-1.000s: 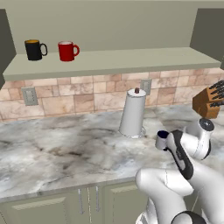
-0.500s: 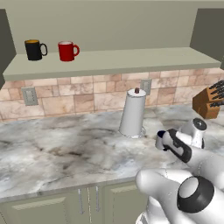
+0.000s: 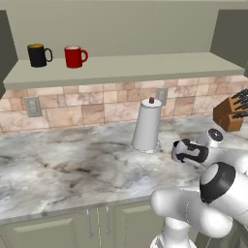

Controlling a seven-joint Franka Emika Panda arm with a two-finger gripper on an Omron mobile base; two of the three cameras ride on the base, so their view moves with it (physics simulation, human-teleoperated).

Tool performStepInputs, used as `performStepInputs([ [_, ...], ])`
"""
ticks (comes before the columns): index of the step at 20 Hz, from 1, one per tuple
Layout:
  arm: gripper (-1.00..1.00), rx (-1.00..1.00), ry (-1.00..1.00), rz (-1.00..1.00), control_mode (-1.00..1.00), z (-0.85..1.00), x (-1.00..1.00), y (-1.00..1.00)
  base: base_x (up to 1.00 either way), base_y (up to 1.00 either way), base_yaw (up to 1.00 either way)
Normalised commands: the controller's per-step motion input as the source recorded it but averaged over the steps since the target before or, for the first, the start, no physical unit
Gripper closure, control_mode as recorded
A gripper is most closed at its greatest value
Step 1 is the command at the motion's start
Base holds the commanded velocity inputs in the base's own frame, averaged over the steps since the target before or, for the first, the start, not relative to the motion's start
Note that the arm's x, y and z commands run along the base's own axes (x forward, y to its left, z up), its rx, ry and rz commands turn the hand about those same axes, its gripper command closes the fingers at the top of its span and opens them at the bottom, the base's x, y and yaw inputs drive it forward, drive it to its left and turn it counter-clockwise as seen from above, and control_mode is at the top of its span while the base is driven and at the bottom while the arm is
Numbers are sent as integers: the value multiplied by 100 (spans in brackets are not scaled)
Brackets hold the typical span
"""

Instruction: Pick the mug on the counter and place it in the cabinet with the handle facing the right, like the mugs already inside.

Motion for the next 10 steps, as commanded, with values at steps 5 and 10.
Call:
performStepInputs([
  [5,-100,1,0,0,-100,-37,15,33,0,0,0],
  [10,100,1,0,0,-100,-37,13,29,0,0,0],
])
